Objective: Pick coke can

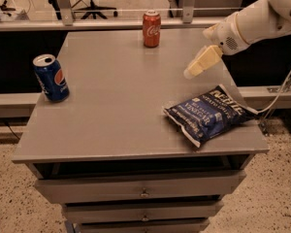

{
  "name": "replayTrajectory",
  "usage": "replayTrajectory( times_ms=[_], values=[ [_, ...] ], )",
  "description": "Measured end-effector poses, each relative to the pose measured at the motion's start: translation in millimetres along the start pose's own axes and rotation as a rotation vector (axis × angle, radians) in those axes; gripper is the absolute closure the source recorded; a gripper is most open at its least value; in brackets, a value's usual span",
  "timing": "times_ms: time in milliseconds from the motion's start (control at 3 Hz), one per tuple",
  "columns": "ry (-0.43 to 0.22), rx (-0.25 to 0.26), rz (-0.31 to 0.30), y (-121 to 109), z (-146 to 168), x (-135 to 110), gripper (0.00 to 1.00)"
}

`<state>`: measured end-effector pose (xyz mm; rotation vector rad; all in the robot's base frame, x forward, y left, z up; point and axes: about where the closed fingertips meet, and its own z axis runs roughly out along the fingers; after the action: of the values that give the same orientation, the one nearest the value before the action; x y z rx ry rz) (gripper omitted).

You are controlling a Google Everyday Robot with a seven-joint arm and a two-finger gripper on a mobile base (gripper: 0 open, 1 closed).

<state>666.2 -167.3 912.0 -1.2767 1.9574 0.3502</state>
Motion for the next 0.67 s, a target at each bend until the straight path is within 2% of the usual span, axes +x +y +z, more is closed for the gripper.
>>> replayTrajectory(
  times_ms=[333, 667],
  values=[
    [0.0, 0.0, 0.0, 0.0, 0.1, 0.0, 0.0],
    [-0.06, 0.021, 0.033, -12.7, 17.7, 3.6, 0.0]
  ],
)
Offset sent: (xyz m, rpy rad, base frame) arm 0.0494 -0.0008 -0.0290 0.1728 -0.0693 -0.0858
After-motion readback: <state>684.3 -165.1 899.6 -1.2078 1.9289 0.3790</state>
